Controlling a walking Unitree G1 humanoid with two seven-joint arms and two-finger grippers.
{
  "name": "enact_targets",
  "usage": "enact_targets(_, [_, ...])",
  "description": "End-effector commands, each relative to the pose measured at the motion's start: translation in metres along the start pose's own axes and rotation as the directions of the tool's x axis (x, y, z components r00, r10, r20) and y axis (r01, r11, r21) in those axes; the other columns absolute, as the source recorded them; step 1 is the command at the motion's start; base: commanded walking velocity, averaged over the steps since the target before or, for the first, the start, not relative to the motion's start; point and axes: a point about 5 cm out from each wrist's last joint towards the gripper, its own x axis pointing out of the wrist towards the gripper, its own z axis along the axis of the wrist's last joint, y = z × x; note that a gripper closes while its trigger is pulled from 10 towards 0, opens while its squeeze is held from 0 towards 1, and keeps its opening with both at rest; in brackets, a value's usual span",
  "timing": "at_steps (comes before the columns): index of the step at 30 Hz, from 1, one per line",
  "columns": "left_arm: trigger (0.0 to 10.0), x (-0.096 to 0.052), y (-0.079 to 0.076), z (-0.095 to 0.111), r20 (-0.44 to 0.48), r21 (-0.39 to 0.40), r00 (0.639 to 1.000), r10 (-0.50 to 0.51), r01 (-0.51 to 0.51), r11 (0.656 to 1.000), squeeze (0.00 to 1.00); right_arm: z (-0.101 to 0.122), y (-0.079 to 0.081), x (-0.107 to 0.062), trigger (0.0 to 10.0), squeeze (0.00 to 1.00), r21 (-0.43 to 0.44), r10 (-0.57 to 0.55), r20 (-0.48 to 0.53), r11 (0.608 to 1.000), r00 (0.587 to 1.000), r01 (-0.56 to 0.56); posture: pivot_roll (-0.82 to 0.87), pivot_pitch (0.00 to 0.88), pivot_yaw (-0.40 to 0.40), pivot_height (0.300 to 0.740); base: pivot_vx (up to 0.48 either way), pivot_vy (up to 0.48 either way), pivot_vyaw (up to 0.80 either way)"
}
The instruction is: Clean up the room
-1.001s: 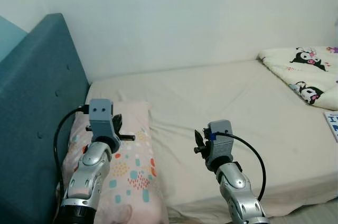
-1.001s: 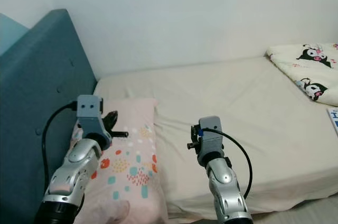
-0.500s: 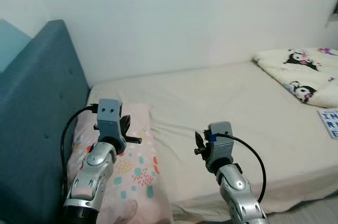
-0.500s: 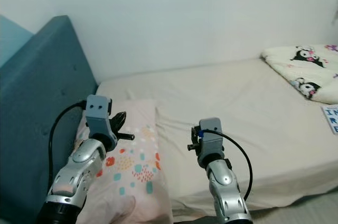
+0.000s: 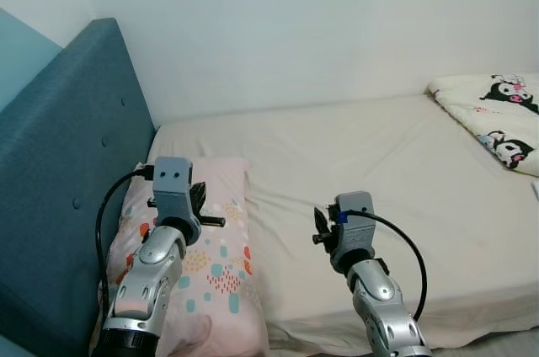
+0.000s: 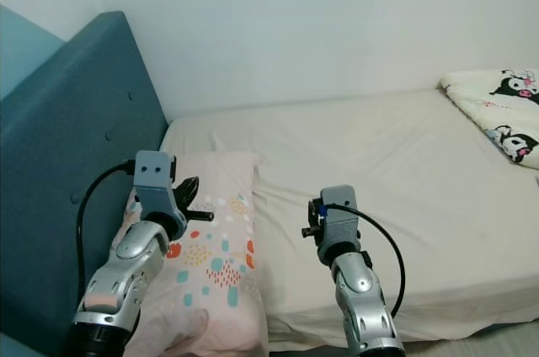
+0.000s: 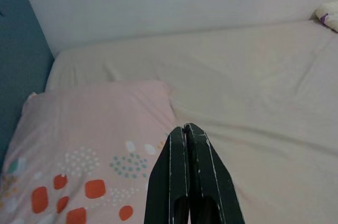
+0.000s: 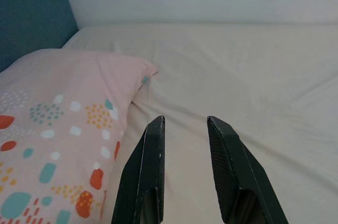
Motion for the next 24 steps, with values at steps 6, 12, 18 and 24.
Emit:
enact_targets(6, [10.0,0.0011,0.0000,-0.0004,0.003,0.009,1.000,-0.026,0.026,1.000,0.00,-0.0064,0.0017,-0.0017,10.0,0.00,0.024,0.003,-0.030,1.000,1.000,-0.002,-0.01,0.000,0.009,0.740,0.000,0.000,0.00])
enact_targets(12, [10.0,0.0020,-0.0018,-0.0006,0.007,0.016,1.000,-0.030,0.030,0.999,0.00,-0.0065,0.0011,-0.0029,10.0,0.00,0.028,-0.001,-0.028,1.000,1.000,0.002,-0.01,0.000,0.010,0.740,0.000,0.000,0.00])
enact_targets(18, [10.0,0.0020,-0.0030,-0.0021,0.000,0.020,1.000,-0.031,0.031,0.999,0.00,-0.0068,0.0006,-0.0035,10.0,0.00,0.030,-0.003,-0.029,1.000,1.000,0.004,-0.01,0.000,0.009,0.740,0.000,0.000,0.00])
enact_targets(24, [10.0,0.0017,-0.0042,-0.0032,-0.004,0.021,0.999,-0.035,0.035,0.999,0.00,-0.0069,0.0009,-0.0033,10.0,0.00,0.032,-0.002,-0.029,0.999,1.000,0.003,-0.01,0.000,0.009,0.740,0.000,0.000,0.00])
